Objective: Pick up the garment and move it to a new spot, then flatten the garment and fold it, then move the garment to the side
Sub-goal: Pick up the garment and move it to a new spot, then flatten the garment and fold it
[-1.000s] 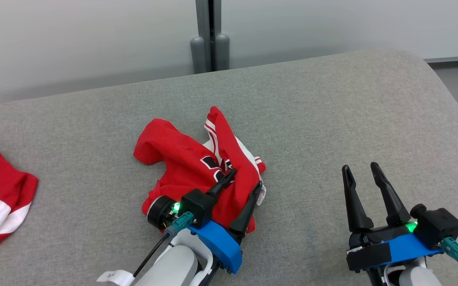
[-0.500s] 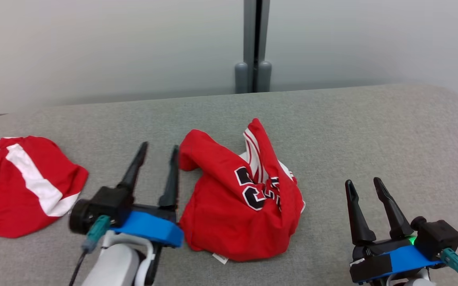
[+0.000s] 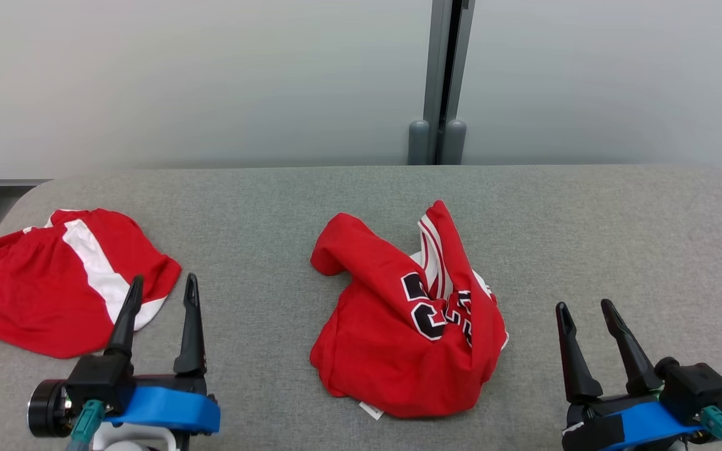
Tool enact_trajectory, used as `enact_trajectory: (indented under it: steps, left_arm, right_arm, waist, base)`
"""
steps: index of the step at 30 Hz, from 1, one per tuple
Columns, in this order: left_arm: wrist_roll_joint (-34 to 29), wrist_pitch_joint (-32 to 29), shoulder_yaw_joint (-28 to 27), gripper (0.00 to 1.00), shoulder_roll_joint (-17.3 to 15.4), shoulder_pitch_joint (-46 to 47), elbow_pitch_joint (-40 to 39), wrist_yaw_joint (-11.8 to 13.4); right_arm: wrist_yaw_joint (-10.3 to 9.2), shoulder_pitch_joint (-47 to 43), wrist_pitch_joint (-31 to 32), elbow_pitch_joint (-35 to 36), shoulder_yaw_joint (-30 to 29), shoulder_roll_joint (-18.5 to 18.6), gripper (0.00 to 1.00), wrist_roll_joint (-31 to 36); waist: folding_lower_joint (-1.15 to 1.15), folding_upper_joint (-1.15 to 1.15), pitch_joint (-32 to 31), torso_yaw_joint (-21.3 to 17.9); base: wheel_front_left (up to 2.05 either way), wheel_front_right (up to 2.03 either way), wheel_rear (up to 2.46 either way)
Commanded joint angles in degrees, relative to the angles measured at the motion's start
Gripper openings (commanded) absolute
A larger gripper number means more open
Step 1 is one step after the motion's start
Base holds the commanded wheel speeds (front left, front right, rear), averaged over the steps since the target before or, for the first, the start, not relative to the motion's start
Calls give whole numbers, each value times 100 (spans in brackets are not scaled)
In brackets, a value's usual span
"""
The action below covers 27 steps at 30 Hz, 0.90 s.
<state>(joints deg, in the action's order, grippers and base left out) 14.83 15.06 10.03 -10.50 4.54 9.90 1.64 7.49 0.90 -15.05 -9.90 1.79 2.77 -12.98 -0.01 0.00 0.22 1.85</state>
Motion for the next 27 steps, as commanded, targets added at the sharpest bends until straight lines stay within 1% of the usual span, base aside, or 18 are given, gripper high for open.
enact_trajectory:
  steps: [1, 13, 27]
  left_arm:
    - [-83, 16, -86, 100, 6, -96, 38, -23]
    - [-401, 17, -394, 100, 142, -367, 343, -224]
    - [-621, 17, -576, 100, 288, -250, 501, -368]
  right_arm:
    - [0, -77, -20, -13, -28, 21, 100, 45]
    - [0, -210, -20, -277, -206, 21, 100, 181]
    - [0, -175, -20, -377, -180, 21, 100, 196]
  waist:
    - [1, 0, -23, 19]
    - [1, 0, -148, 108]
    - [1, 0, -183, 72]
  base:
    - [0, 0, 0]
    - [0, 0, 0]
    - [0, 0, 0]
